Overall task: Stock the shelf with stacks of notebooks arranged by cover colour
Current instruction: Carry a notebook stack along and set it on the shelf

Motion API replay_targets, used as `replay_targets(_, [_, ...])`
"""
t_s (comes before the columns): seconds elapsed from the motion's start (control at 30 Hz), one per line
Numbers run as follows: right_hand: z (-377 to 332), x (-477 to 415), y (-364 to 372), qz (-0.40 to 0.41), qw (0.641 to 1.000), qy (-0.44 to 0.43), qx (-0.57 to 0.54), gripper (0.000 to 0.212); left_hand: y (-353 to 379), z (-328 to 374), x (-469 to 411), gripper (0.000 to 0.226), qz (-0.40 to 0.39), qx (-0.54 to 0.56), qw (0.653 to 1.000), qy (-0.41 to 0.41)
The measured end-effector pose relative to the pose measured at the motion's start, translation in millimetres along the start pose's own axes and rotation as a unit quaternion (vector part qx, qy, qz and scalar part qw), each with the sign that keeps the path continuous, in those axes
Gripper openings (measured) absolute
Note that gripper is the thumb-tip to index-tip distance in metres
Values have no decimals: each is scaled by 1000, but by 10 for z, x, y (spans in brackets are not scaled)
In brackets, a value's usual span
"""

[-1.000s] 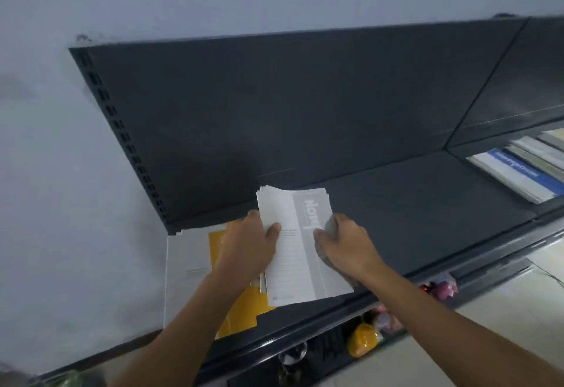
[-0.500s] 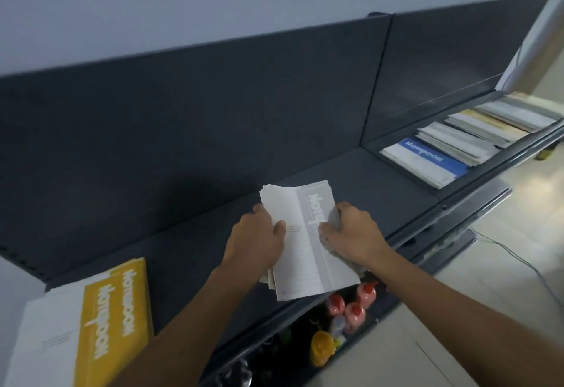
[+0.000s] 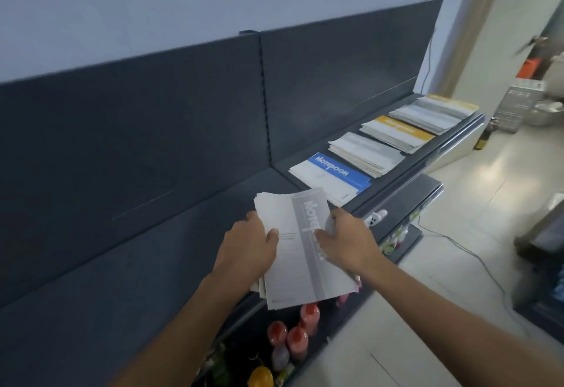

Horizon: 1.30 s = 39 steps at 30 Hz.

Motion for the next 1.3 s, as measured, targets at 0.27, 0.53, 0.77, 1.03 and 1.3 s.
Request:
replay_targets(0.27, [751, -63, -522, 46, 997, 51, -23, 27, 404, 907, -210, 38, -39, -3, 998, 49])
replay_targets(0.53, [1459, -290, -979, 58, 994, 93, 2, 30, 795, 1707, -388, 34, -61, 3, 995, 74])
replay_targets(0.77, [2001, -807, -1403, 53, 995, 87, 18, 28, 1069, 2429, -775, 34, -52, 20, 995, 84])
replay_targets(1.03, [2411, -1379, -1671, 55, 996, 68, 6, 26, 1269, 2951, -1195, 34, -25, 15, 997, 65])
replay_targets(1.3, [2543, -1889, -1724, 11, 999, 36, -5, 25, 1340, 3082, -1482, 41, -4, 21, 1000, 21])
Point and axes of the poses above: each hand's wrist, its own x-axis away from the middle knuckle, its own y-axis out of the palm, z = x × y, the point moved 8 cm from there along -x, towards the middle knuckle, and after that the axes turned 11 degrees about -y, right-handed, at the moved point
